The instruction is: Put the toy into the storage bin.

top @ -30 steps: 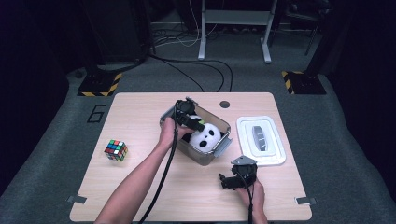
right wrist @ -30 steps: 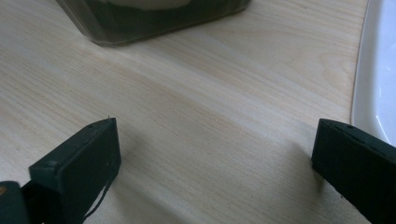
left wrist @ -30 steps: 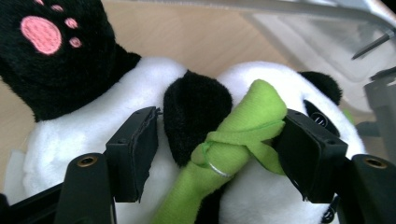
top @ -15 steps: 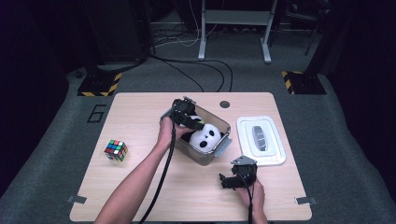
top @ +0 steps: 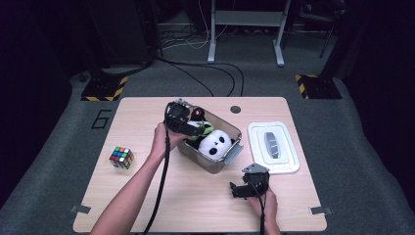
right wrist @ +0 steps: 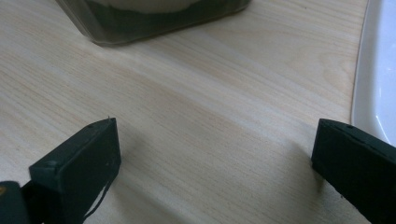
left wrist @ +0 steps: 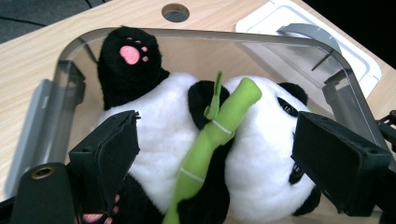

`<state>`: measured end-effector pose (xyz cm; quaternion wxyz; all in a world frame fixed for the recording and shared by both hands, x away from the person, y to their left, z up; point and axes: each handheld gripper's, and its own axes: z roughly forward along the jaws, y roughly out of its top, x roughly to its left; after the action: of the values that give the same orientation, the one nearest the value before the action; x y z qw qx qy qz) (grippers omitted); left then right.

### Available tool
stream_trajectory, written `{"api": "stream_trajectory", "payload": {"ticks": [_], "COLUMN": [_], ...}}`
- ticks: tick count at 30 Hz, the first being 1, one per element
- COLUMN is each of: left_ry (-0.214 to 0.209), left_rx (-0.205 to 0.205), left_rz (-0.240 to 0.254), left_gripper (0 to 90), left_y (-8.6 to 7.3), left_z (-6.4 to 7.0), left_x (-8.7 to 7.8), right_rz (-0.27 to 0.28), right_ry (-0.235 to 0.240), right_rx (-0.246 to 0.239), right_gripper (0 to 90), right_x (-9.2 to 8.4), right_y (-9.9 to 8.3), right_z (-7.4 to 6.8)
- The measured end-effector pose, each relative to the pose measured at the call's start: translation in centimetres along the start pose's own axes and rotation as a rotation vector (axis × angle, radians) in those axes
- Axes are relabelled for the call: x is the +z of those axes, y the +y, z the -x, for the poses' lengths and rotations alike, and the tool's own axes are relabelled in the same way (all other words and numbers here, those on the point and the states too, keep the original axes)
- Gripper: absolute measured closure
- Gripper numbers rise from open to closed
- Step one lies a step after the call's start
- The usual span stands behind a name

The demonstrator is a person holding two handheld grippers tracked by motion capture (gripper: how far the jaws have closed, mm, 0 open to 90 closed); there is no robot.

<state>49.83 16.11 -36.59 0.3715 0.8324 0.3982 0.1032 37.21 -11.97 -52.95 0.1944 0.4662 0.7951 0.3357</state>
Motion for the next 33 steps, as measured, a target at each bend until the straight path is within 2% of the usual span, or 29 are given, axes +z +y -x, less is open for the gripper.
{"api": "stream_trajectory", "payload": {"ticks": [10, 12, 18, 25, 26, 29, 31, 33], "left_ry": [0.038, 0.041, 0.088, 0.124, 0.132, 0.153, 0.166, 0.162], "left_rx": [0.028, 0.025, 0.026, 0.026, 0.021, 0.022, 0.028, 0.015], "left_rz": [0.049, 0.056, 0.068, 0.066, 0.079, 0.076, 0.058, 0.053], "left_gripper": [12.1, 11.4, 9.7, 7.6, 7.4, 7.4, 7.4, 7.0], "left_y": [-2.3, -3.0, -5.4, -8.2, -8.6, -10.3, -11.4, -12.1], "left_z": [0.0, -0.1, -0.6, -0.8, -0.8, -0.7, -0.9, -1.0], "left_x": [-3.0, -3.5, -5.0, -5.9, -5.8, -5.7, -5.5, -5.4], "right_rz": [0.000, 0.000, 0.000, 0.001, 0.001, 0.001, 0.001, 0.000], "right_ry": [0.000, 0.000, 0.000, -0.001, -0.001, -0.002, -0.001, -0.001], "right_rx": [0.001, 0.000, 0.001, 0.000, 0.000, 0.002, -0.010, -0.010], "right_gripper": [0.6, 0.7, 0.7, 0.7, 0.7, 0.7, 0.7, 0.6], "right_x": [0.0, 0.0, 0.0, 0.0, 0.0, 0.0, 0.0, 0.0], "right_y": [0.0, 0.0, 0.0, 0.0, 0.0, 0.0, 0.0, 0.0], "right_z": [0.0, 0.0, 0.0, 0.0, 0.0, 0.0, 0.1, 0.1]}}
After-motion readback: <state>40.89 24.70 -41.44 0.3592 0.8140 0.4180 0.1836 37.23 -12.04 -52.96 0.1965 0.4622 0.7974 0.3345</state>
